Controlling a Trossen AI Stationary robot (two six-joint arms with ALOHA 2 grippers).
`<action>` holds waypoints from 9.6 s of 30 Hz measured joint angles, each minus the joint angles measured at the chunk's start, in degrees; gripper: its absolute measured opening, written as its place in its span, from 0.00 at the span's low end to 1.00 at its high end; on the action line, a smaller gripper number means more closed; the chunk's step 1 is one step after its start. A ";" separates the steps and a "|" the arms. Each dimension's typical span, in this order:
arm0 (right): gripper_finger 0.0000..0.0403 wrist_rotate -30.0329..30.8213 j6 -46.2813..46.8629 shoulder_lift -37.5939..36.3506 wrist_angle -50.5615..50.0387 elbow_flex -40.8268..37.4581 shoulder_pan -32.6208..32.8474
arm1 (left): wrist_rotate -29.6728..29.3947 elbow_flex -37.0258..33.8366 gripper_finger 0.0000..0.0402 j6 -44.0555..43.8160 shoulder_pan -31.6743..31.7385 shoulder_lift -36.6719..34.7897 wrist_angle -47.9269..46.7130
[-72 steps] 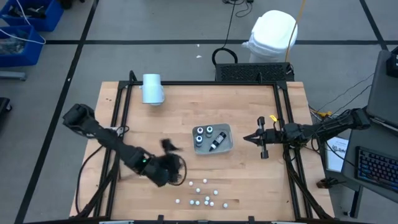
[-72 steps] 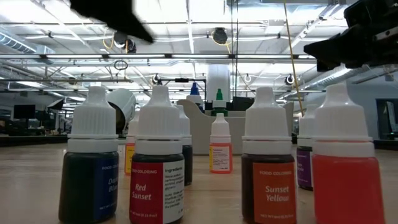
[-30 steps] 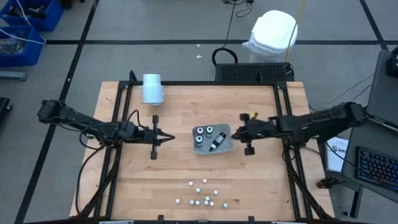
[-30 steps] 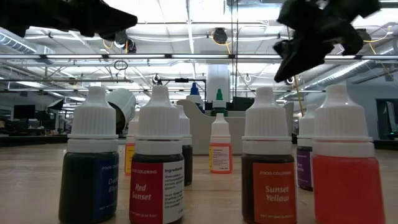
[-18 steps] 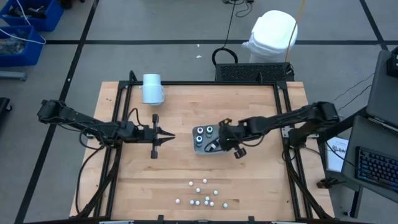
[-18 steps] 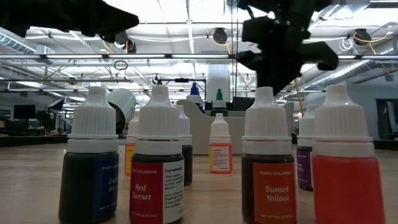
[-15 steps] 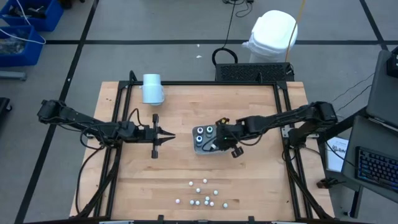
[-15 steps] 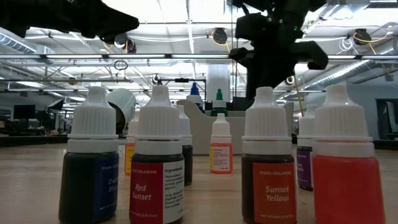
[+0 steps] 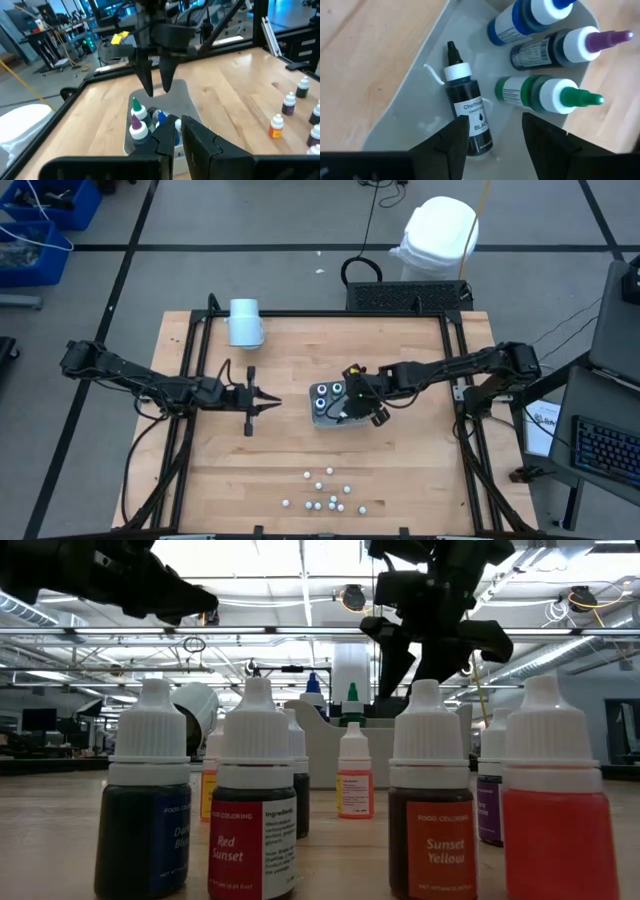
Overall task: Pick & Place food coloring
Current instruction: Put the large black food coloring bottle into the gray bin
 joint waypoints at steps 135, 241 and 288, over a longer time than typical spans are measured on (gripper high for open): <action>0.22 -9.32 22.50 -19.47 33.99 -8.89 13.18 | -17.42 11.87 0.11 9.90 -16.39 25.81 26.20; 0.51 -13.17 28.84 -0.31 95.35 -20.74 10.17 | -1.96 21.27 0.21 4.58 -7.45 34.60 16.22; 0.27 -13.50 31.99 -8.41 72.35 -22.28 3.98 | -19.12 21.23 0.82 10.73 -11.53 34.47 8.86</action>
